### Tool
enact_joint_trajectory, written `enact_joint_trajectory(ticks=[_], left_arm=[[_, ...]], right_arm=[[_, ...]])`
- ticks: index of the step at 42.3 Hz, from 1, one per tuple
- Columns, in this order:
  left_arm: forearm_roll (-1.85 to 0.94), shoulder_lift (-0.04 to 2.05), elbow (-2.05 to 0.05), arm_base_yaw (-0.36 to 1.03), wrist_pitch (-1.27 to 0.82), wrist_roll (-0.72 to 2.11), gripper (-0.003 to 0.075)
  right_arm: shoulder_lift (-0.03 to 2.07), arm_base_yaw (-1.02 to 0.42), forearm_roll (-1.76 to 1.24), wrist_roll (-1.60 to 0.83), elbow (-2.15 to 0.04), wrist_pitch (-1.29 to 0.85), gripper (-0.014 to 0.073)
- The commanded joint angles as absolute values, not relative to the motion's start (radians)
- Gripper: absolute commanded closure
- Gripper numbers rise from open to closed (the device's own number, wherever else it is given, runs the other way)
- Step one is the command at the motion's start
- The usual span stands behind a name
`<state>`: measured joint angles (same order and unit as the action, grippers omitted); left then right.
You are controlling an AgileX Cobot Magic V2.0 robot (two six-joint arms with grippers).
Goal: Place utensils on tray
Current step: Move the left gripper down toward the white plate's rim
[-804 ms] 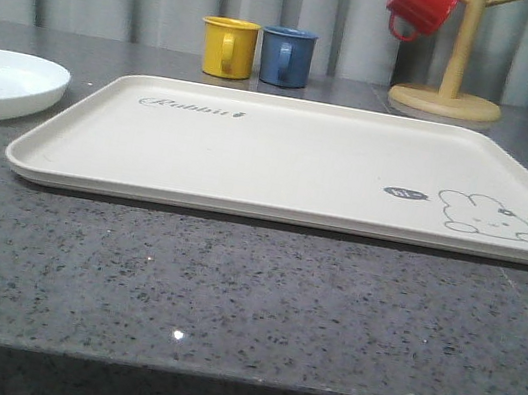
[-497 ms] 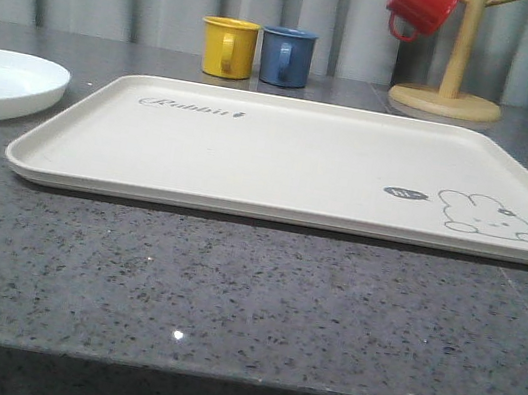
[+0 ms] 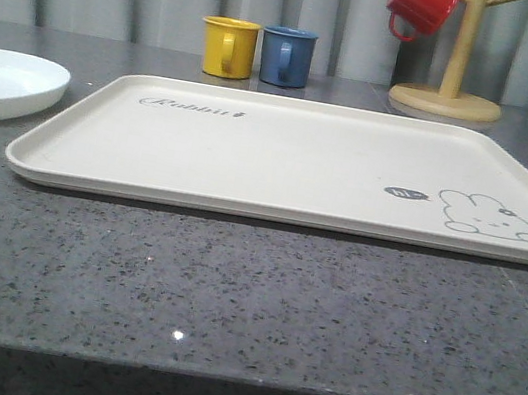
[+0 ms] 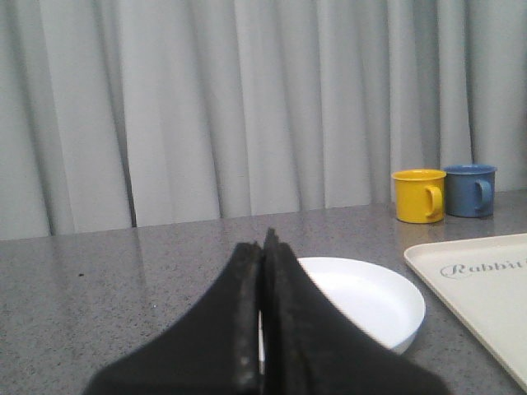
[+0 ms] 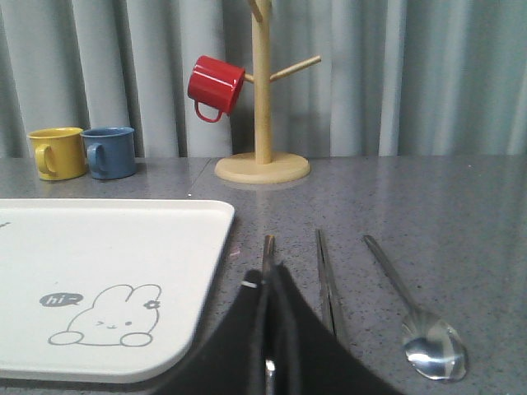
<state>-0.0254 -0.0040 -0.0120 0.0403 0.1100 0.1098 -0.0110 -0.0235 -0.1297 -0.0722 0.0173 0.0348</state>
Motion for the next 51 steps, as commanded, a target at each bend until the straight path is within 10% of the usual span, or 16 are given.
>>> enact_joint_trajectory(ticks=[1, 23, 51], left_arm=[[-0.029, -0.023, -0.12, 0.047, 0.139, 0.099, 0.0741], [-0.027, 0.358, -0.729, 0.047, -0.539, 0.099, 0.0741], [-0.06, 0.563, -0.723, 0.047, -0.59, 0.099, 0.0654]], right_arm=[[-0.025, -0.025, -0.137, -0.081, -0.09, 0.062, 0.0661], [0.388, -0.025, -0.131, -0.082, -0.682, -0.512, 0.0661], [0.682, -0.025, -0.131, -0.082, -0.678, -0.646, 0.0573]])
